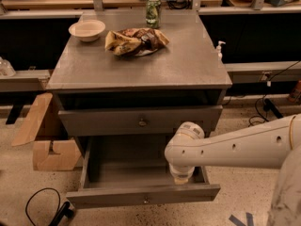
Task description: Open middle drawer
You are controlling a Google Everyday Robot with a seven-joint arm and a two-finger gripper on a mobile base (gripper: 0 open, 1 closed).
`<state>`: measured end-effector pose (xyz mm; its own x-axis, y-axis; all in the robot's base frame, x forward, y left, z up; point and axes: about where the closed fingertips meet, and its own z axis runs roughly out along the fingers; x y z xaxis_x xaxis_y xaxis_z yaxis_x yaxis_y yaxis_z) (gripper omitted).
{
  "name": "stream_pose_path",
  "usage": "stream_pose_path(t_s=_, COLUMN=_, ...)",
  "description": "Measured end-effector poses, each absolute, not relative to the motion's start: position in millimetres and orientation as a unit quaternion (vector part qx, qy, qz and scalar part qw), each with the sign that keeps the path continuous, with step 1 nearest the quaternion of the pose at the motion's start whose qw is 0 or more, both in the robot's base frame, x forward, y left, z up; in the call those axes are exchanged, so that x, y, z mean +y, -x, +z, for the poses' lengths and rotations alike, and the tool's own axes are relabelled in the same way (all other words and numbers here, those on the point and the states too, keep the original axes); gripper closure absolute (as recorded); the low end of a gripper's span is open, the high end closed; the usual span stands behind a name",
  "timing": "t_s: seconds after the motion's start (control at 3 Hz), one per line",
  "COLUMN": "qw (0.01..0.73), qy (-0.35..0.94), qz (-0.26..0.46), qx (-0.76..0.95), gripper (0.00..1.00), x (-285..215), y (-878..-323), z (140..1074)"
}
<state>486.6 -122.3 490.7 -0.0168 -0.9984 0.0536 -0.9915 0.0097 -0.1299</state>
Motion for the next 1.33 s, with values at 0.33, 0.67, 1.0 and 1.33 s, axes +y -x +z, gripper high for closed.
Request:
stream_pose_path(t_s=0.33, qw=0.063, qy=0.702, qz=-0.055, qx=0.707, gripper=0.80, x=-127, y=-500, z=483)
stream_pose_path(t_s=0.67, qw=0.132, qy=0.705, qz=-0.027, qx=0.696, gripper=1.00, x=-114, y=-534, z=427)
stream_pose_path(t_s=1.0, qw=0.134, qy=0.706, qz=-0.026, qx=0.695, gripper=1.00, x=-113, y=-534, z=424)
stream_pose_path(t_s=1.33, qw=0.114, qy=0.699, qz=-0.018, qx=0.706, gripper=1.00, x=-118, y=-519, z=418)
